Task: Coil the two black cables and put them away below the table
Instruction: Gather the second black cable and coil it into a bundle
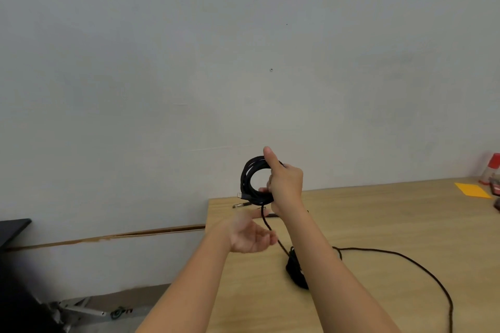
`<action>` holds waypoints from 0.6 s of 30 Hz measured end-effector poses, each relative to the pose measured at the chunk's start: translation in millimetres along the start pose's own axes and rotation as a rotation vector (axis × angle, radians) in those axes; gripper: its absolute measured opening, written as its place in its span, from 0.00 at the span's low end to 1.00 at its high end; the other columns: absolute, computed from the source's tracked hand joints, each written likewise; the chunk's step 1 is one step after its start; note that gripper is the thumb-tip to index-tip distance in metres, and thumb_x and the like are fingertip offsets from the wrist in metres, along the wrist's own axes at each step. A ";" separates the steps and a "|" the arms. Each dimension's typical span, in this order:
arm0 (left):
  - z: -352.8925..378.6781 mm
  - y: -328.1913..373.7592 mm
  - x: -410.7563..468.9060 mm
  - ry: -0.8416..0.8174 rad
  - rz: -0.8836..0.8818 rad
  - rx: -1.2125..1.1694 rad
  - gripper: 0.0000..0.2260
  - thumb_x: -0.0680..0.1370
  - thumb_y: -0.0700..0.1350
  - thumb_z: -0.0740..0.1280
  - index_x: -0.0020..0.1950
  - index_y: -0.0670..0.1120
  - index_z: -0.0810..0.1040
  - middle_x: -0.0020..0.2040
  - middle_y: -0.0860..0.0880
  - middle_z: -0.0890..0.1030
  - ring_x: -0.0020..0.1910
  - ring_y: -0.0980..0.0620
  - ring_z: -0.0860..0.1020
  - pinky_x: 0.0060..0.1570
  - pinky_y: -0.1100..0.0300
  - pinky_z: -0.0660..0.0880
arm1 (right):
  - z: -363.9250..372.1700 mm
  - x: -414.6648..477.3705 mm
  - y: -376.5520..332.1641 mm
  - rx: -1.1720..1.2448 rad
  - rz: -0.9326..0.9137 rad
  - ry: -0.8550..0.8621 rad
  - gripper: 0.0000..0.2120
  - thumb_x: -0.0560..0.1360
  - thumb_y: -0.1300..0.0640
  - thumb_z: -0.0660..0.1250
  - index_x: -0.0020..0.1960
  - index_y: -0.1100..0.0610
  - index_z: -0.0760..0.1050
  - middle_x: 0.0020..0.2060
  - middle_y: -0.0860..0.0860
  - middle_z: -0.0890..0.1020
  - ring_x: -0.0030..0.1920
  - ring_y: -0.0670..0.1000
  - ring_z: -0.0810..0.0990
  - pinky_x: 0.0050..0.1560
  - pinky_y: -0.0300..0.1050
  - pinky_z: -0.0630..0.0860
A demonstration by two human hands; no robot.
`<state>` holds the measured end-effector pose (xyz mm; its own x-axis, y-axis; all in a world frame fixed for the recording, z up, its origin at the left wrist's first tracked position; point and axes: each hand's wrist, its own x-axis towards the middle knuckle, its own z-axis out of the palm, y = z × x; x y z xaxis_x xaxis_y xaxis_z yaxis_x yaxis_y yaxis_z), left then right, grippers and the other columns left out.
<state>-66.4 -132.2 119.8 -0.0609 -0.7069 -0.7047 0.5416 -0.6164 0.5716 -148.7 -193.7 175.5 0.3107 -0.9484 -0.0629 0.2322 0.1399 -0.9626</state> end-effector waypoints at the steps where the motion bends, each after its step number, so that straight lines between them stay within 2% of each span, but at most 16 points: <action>1: 2.0 2.1 0.6 -0.002 0.080 -0.117 0.12 0.80 0.43 0.60 0.43 0.34 0.73 0.34 0.40 0.76 0.28 0.49 0.75 0.24 0.62 0.76 | 0.0 -0.2 -0.4 0.019 0.021 -0.028 0.23 0.70 0.44 0.73 0.32 0.59 0.66 0.26 0.52 0.61 0.22 0.50 0.61 0.26 0.42 0.73; 2: 3.4 5.9 0.0 0.021 0.189 -0.232 0.09 0.80 0.37 0.57 0.43 0.35 0.73 0.35 0.40 0.76 0.32 0.48 0.74 0.27 0.60 0.78 | -1.5 -1.0 -1.7 0.025 0.039 -0.060 0.23 0.70 0.45 0.73 0.31 0.58 0.65 0.26 0.52 0.61 0.23 0.50 0.60 0.24 0.40 0.72; 4: 1.7 19.4 -4.0 0.090 0.396 -0.339 0.12 0.80 0.30 0.50 0.44 0.34 0.73 0.35 0.40 0.77 0.36 0.46 0.75 0.36 0.55 0.77 | -4.8 -0.8 -2.4 -0.007 0.069 -0.132 0.23 0.70 0.47 0.73 0.31 0.57 0.63 0.25 0.52 0.60 0.22 0.49 0.59 0.23 0.38 0.70; 6: 3.0 29.3 -15.9 0.191 0.530 -0.222 0.14 0.77 0.27 0.49 0.43 0.32 0.73 0.34 0.39 0.78 0.35 0.46 0.77 0.38 0.54 0.74 | -5.9 1.2 -0.9 -0.070 0.082 -0.152 0.24 0.69 0.47 0.74 0.30 0.56 0.62 0.25 0.52 0.60 0.21 0.49 0.59 0.26 0.38 0.69; 8: 3.2 35.3 -28.1 0.253 0.599 -0.098 0.11 0.76 0.28 0.53 0.41 0.32 0.74 0.39 0.38 0.78 0.35 0.47 0.78 0.38 0.55 0.75 | -5.0 5.1 1.4 -0.146 0.071 -0.110 0.25 0.68 0.44 0.74 0.30 0.56 0.61 0.25 0.51 0.61 0.24 0.51 0.60 0.29 0.41 0.70; 10: 3.3 39.2 -37.2 0.252 0.623 -0.006 0.11 0.79 0.35 0.56 0.44 0.33 0.76 0.42 0.38 0.78 0.38 0.48 0.79 0.41 0.55 0.76 | -3.1 6.1 1.6 -0.213 0.045 -0.076 0.26 0.69 0.44 0.73 0.29 0.56 0.60 0.25 0.51 0.61 0.26 0.51 0.60 0.27 0.39 0.70; 12: 3.2 41.9 -42.1 0.217 0.622 0.096 0.16 0.81 0.48 0.57 0.48 0.35 0.77 0.42 0.40 0.80 0.39 0.47 0.79 0.43 0.56 0.76 | -2.9 6.4 3.2 -0.273 0.004 -0.068 0.26 0.70 0.45 0.72 0.29 0.56 0.59 0.24 0.50 0.61 0.27 0.51 0.61 0.25 0.38 0.68; 14: 3.3 44.0 -42.3 0.203 0.627 0.248 0.22 0.80 0.57 0.59 0.49 0.38 0.78 0.40 0.43 0.80 0.38 0.48 0.79 0.45 0.56 0.76 | -2.8 5.1 6.0 -0.314 -0.026 -0.080 0.27 0.71 0.45 0.71 0.28 0.57 0.59 0.22 0.48 0.61 0.25 0.50 0.62 0.25 0.39 0.65; 18: 5.6 41.9 -38.5 0.286 0.687 0.522 0.24 0.75 0.63 0.62 0.43 0.41 0.78 0.28 0.50 0.75 0.31 0.51 0.77 0.48 0.53 0.72 | -1.9 1.5 11.8 -0.403 -0.077 -0.085 0.26 0.74 0.43 0.68 0.28 0.58 0.62 0.23 0.50 0.65 0.25 0.51 0.66 0.26 0.40 0.63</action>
<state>-46.0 -132.7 173.3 0.3836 -0.9065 -0.1764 -0.0708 -0.2193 0.9731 -147.2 -194.0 163.6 0.3851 -0.9227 0.0188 -0.1160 -0.0687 -0.9909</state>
